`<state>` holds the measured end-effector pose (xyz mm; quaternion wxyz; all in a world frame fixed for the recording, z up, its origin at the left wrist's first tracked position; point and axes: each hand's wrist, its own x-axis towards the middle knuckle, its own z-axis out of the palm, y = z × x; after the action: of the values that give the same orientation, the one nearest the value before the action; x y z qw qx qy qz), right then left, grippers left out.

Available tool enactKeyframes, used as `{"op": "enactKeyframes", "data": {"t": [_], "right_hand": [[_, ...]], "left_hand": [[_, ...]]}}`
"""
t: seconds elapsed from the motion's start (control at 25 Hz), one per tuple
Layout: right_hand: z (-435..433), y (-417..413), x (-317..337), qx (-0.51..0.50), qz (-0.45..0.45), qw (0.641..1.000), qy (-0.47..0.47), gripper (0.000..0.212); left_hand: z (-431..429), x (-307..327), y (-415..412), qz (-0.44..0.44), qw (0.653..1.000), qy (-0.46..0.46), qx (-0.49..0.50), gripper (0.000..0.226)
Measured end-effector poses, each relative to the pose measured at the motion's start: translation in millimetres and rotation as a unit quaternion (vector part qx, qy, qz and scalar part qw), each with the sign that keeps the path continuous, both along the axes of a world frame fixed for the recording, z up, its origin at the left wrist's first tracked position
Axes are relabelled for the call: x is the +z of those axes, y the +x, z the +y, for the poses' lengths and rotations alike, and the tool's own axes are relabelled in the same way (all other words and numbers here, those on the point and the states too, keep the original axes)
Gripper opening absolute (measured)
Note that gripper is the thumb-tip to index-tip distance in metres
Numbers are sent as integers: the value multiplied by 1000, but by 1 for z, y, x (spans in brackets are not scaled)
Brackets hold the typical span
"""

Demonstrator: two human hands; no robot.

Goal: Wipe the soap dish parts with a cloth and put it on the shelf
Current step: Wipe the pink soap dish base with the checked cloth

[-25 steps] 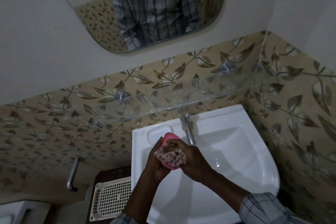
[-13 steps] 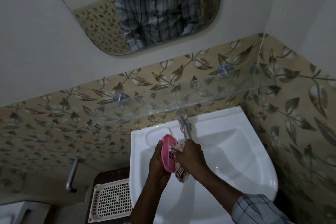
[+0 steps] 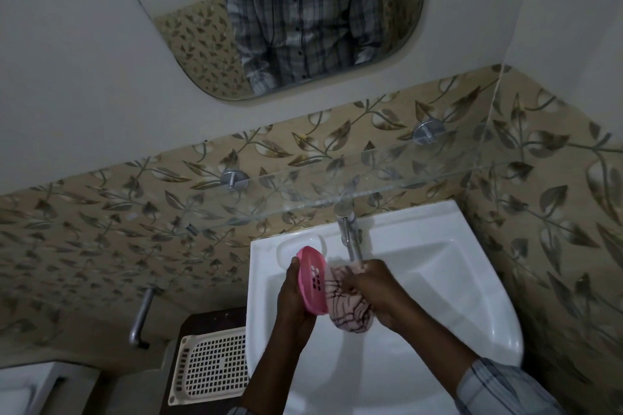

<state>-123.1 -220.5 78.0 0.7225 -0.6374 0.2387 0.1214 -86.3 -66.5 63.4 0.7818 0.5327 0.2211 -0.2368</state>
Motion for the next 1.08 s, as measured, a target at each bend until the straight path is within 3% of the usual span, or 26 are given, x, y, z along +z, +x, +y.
{"op": "enactKeyframes", "data": {"t": [0.12, 0.2, 0.36, 0.44, 0.48, 0.52, 0.56, 0.6, 0.64, 0.84, 0.96, 1.08], "right_hand": [[-12, 0, 5, -123, -79, 988, 51, 6], [-8, 2, 6, -157, -136, 976, 59, 14], [3, 9, 10, -1, -279, 960, 25, 45], [2, 7, 12, 127, -302, 938, -111, 47], [1, 4, 11, 182, -320, 899, -237, 51], [1, 0, 9, 221, -342, 836, -369, 61], [5, -5, 6, 238, -357, 775, -463, 72], [11, -10, 4, 242, -355, 744, -511, 81], [19, -14, 4, 234, -335, 755, -513, 89], [27, -7, 7, 191, -166, 922, -292, 97], [24, -2, -2, 25, -70, 994, -76, 75], [21, 15, -12, -64, 9, 998, 27, 31]], "left_hand": [[8, 0, 7, 33, 997, -60, 25, 59], [6, -3, 2, 71, 993, -98, 9, 58], [-5, -8, -13, 114, 978, -175, -22, 46], [-7, -7, -13, 85, 974, -208, 1, 42], [-6, -7, -11, 66, 974, -216, 15, 42], [-5, -7, -9, 50, 975, -216, 25, 44], [-6, -6, -7, 41, 977, -209, 29, 48], [-8, -4, -5, 36, 980, -195, 34, 52], [-10, -4, -5, 27, 984, -175, 35, 53], [-11, 0, 1, -13, 999, -51, -10, 42], [-7, 2, 0, -74, 992, 57, -87, 47], [-11, 10, 5, -53, 986, 124, -95, 47]]}}
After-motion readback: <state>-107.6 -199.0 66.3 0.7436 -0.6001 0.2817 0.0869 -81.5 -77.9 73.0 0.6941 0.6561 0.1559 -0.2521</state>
